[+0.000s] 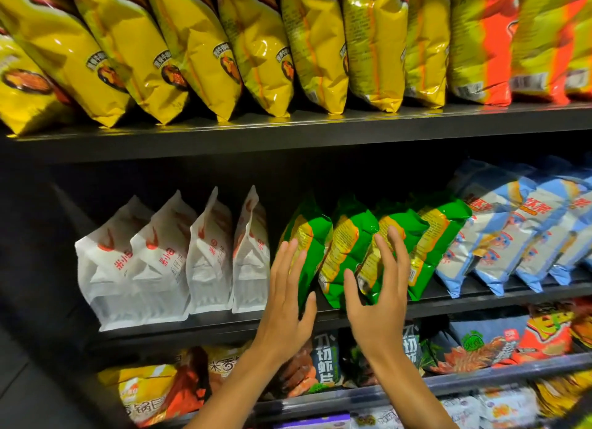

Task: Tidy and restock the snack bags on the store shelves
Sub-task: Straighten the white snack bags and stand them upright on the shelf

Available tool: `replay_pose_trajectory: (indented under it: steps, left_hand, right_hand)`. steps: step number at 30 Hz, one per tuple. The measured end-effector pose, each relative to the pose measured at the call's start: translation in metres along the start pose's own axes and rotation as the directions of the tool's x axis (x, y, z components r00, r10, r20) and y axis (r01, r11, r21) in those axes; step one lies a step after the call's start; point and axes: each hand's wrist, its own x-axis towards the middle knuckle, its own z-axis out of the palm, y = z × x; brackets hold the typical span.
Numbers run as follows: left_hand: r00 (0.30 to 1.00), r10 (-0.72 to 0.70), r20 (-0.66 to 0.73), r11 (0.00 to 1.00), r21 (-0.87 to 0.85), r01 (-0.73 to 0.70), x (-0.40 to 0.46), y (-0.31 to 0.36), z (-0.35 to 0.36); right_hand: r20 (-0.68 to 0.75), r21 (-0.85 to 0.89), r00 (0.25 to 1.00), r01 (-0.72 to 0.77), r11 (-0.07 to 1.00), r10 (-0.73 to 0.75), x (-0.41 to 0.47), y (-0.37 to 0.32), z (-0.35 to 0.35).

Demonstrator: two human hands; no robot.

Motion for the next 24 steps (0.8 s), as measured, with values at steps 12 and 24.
replay_pose_trajectory:
  steps: [12,24]
  left_hand:
    - [0.989,-0.129,-0.078,0.909,0.389,0.149,-0.004,-0.067,-0.136]
    - [0.981,-0.192,-0.032,0.959,0.207,0.194,-0.021,-0.069,-0.138]
  right_hand:
    - [0.327,0.232,0.912,-0.333,0.914,0.249,-0.006,-0.071,0.122]
    - [0.131,0.087,0.878,-0.474,0.876,0.461,-0.042,-0.072,0.167]
